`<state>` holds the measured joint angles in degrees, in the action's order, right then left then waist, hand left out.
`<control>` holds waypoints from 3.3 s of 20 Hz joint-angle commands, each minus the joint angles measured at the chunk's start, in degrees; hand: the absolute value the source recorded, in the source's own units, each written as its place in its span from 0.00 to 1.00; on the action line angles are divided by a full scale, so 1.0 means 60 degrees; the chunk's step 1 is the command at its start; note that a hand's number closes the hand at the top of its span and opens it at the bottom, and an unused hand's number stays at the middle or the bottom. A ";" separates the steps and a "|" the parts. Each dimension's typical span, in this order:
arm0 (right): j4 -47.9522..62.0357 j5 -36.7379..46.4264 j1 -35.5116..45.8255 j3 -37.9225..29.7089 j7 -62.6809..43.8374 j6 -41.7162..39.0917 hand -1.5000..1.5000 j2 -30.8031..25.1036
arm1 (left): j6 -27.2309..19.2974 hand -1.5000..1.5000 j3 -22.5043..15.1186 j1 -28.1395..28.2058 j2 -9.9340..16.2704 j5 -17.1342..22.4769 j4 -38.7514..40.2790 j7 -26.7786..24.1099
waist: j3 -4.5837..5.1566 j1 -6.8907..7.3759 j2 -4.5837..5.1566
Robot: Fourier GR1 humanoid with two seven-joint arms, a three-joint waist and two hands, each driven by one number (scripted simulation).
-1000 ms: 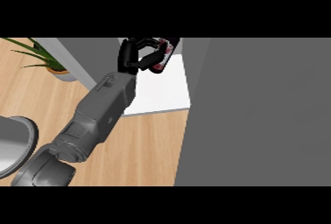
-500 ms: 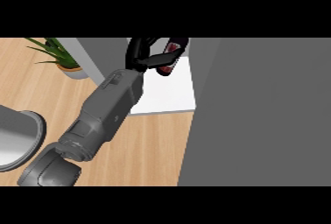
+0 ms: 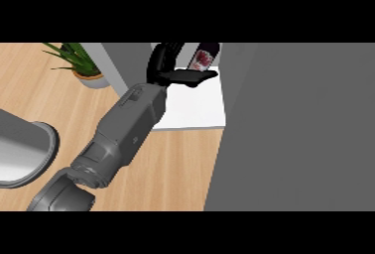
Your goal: Pick up the wine, place it into the cabinet and close the cabinet
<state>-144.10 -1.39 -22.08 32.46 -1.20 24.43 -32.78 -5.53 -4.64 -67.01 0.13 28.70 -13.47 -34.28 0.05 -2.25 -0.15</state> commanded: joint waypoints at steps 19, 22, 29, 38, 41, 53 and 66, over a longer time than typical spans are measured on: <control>-0.1791 0.0128 -0.0808 0.0154 -0.0601 0.0521 0.00 -0.0202 | 0.0130 0.00 -0.2829 0.5214 0.0063 0.1235 -0.6299 0.1490 | -0.0004 0.0556 -0.0178; -0.1851 0.0366 -0.0780 0.0363 -0.0699 0.0637 0.00 -0.0249 | -0.0076 0.00 -0.3288 0.6390 0.0220 0.1042 -0.7443 0.1592 | 0.0002 0.0537 -0.0141; -0.2557 -0.0213 -0.0957 -0.0409 -0.0911 0.0397 0.00 -0.0888 | -0.0197 0.00 -0.3699 0.8472 0.0787 0.1091 -0.9776 0.1840 | 0.0003 0.0450 -0.0100; -0.2341 -0.0608 -0.0957 -0.0522 -0.0703 -0.0548 0.00 -0.1599 | 0.0369 0.00 -0.3497 1.0191 0.1778 0.1207 -1.1515 0.1753 | -0.0005 0.0317 -0.0027; -0.1730 -0.0343 -0.0588 0.0450 -0.0369 -0.0712 0.00 -0.1204 | 0.1216 0.00 -0.2560 1.0381 0.2699 0.1827 -1.1691 0.1729 | 0.0004 0.0363 -0.0013; -0.1919 -0.0231 -0.0390 0.1961 -0.0260 -0.2543 1.00 -0.1998 | 0.2096 0.00 -0.1425 1.1566 0.4124 0.2037 -1.2367 0.1326 | 0.0004 0.0387 -0.0040; -0.1798 0.0069 0.1373 0.2740 -0.1910 -0.2335 1.00 -0.0937 | 0.3348 0.00 0.0011 1.1762 0.5179 0.3081 -1.2191 0.1767 | 0.0041 0.0522 0.0024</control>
<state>-144.11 -1.28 -17.71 42.87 -3.46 8.51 -44.09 12.83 -6.54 3.79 29.46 45.78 -87.08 -24.67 0.23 0.46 -0.17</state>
